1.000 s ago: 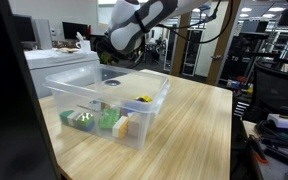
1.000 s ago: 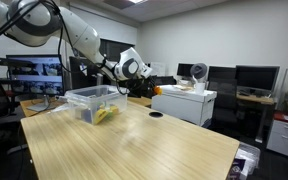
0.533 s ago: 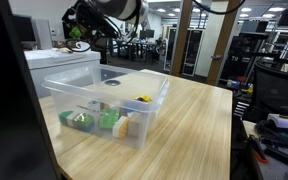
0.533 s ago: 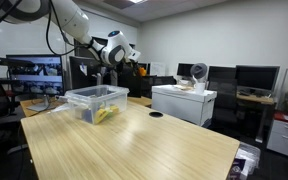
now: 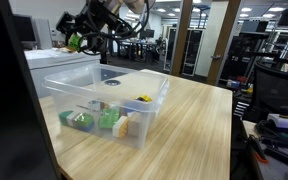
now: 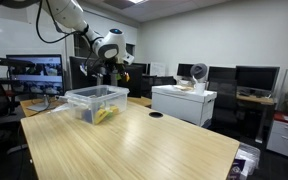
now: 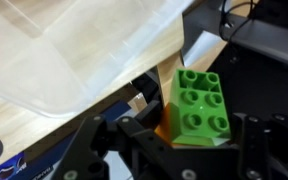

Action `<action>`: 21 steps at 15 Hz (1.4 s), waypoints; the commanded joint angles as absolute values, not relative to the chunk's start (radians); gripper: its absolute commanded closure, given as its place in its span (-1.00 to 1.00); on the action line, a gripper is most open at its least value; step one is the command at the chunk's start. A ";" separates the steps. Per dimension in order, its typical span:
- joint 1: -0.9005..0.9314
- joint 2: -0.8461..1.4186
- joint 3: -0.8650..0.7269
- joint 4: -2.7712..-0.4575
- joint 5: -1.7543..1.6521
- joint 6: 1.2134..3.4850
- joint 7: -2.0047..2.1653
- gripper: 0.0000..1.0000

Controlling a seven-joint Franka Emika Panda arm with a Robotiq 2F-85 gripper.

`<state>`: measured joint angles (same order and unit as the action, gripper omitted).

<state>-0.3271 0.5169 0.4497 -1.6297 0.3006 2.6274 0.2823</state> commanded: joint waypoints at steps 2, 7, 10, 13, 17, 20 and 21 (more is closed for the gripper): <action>-0.257 0.396 0.294 -1.757 0.401 2.375 0.089 0.62; -0.161 0.349 0.156 -1.784 0.315 2.156 -0.057 0.62; -0.120 0.342 0.115 -1.782 0.274 2.100 -0.110 -0.51; -0.092 0.346 0.093 -1.774 0.259 2.103 -0.126 -0.91; -0.093 0.360 0.101 -1.748 0.357 2.235 -0.124 -1.00; -0.080 0.380 0.089 -1.726 0.351 2.236 -0.097 -1.00; -0.079 0.381 0.088 -1.726 0.350 2.232 -0.097 -1.00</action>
